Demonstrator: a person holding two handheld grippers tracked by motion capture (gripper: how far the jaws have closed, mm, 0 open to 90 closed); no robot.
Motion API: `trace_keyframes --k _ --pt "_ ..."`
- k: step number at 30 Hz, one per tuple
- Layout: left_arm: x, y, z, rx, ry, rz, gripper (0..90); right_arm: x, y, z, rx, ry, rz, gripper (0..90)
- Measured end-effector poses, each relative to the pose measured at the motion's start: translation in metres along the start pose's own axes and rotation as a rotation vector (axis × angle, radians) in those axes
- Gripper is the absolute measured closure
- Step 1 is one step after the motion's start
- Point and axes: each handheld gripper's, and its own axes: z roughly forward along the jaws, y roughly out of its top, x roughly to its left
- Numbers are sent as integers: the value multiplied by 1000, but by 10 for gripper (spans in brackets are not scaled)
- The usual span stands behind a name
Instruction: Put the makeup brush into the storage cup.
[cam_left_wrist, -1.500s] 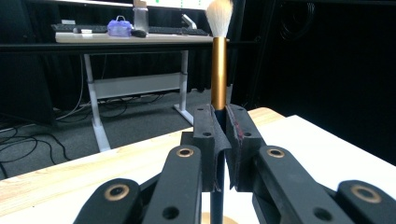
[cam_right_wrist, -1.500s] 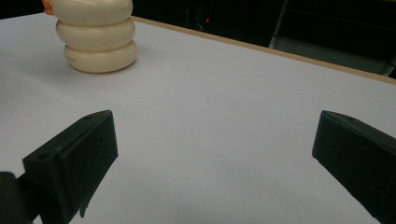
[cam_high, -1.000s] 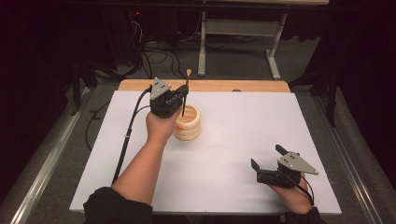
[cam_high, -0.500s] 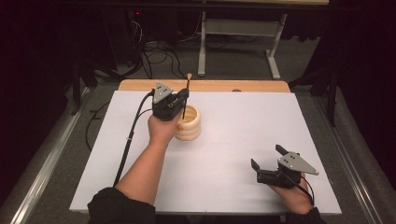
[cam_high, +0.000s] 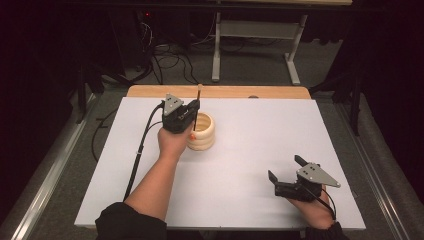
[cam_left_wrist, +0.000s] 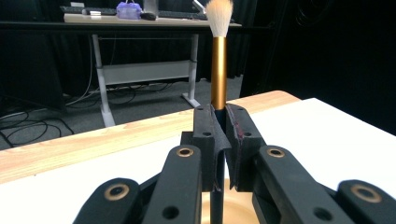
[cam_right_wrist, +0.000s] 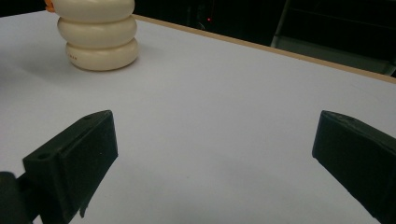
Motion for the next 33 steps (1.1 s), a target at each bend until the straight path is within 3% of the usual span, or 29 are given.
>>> trace_keyframes --k 19,33 --pt "0 -19 0 16 -12 -11 836 0 0 0 1 2 -3 13" --pt "-3 -20 -10 14 -17 -2 836 2 -1 1 6 5 -8 13"
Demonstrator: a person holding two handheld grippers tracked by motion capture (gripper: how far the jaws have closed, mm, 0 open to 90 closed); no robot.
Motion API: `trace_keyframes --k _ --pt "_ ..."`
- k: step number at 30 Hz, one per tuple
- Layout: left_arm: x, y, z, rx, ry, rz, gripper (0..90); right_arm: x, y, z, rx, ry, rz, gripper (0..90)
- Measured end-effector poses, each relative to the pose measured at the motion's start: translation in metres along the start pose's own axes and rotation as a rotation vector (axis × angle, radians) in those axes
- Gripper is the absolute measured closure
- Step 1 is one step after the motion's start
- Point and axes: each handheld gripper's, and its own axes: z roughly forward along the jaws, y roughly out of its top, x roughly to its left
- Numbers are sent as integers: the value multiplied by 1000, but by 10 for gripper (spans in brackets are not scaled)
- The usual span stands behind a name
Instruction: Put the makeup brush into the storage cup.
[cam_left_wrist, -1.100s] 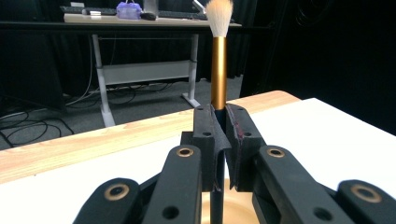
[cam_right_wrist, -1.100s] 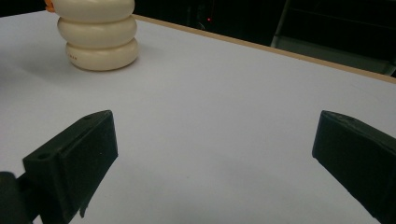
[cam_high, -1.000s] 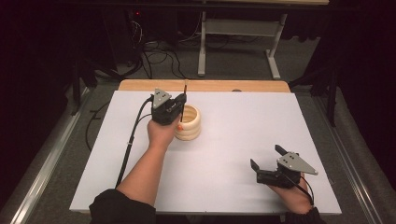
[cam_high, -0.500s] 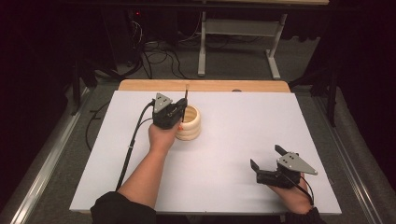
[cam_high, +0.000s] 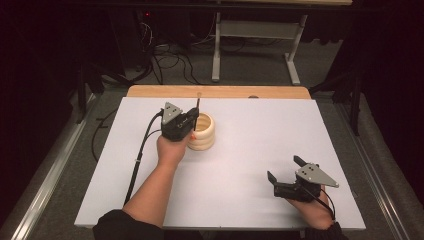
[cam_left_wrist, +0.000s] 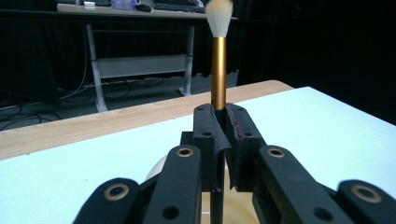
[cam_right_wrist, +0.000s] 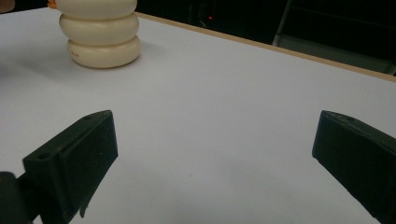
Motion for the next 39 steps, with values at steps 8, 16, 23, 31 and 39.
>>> trace_keyframes --k 8,16,23,31,39 --pt "2 -7 -2 17 4 -6 836 1 0 0 1 1 4 13" --pt "2 -5 -2 12 12 0 834 1 0 0 2 2 6 13" --pt "3 -5 -4 31 -16 1 603 1 0 0 2 2 6 13" --pt "4 -4 -5 31 -30 -14 465 1 0 0 -2 2 -1 13" --pt "3 -5 -5 56 -22 -6 440 1 0 0 -7 6 11 12"
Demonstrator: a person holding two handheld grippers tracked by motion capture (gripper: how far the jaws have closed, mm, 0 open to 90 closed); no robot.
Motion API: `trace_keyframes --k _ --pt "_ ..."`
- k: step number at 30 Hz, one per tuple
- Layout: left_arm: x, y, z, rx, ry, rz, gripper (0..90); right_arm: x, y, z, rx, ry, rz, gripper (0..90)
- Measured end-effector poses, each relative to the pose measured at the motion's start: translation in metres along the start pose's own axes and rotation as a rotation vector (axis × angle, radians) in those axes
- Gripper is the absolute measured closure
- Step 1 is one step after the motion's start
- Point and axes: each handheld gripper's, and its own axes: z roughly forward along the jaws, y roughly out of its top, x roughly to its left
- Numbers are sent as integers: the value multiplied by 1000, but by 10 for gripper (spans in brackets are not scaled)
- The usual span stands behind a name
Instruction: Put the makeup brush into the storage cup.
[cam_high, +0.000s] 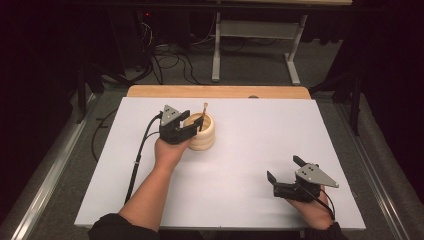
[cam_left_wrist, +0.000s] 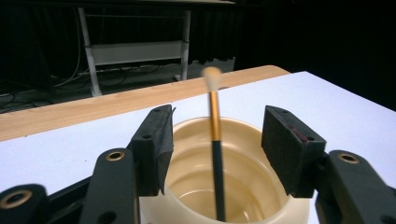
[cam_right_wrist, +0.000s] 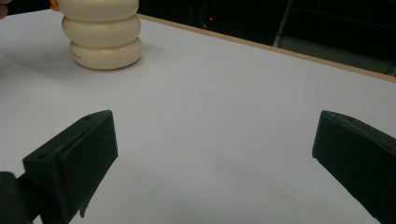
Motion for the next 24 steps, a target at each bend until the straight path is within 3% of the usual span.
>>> trace_keyframes --k 9,18,24 --pt "-1 1 -2 5 -8 4 411 -1 5 -4 -54 0 16 9" --pt "0 2 -5 9 -23 3 372 -1 5 -5 -56 -6 20 9" --pt "1 2 -7 38 -26 0 291 -1 5 -5 -55 -7 19 9"
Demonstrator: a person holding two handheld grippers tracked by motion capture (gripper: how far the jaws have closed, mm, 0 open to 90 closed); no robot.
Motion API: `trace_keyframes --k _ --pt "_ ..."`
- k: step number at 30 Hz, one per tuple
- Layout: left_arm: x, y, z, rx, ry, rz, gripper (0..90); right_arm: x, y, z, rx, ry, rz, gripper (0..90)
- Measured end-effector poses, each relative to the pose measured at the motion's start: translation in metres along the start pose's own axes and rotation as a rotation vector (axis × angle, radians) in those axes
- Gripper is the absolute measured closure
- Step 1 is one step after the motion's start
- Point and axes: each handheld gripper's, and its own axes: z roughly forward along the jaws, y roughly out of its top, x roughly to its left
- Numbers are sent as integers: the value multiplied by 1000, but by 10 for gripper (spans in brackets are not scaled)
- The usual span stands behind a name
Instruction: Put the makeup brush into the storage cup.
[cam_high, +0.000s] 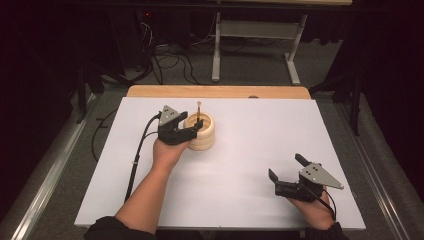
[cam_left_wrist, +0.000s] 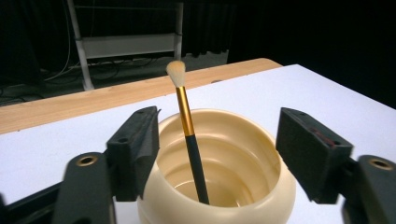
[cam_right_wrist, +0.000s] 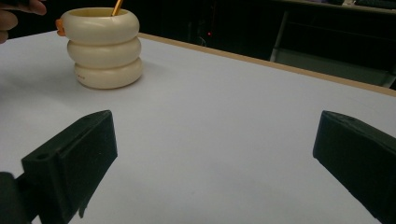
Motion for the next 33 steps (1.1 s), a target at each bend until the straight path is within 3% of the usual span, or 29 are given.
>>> trace_keyframes --k 8,11,20,33 --pt "1 2 -5 4 17 -6 74 0 0 0 3 -1 -5 9" --pt "1 2 -6 30 18 -6 2 0 0 1 2 0 -4 9" --pt "-2 5 -18 48 12 21 1 0 0 1 5 1 -7 9" --pt "3 0 -46 37 16 4 1 1 -1 0 7 -5 -14 9"
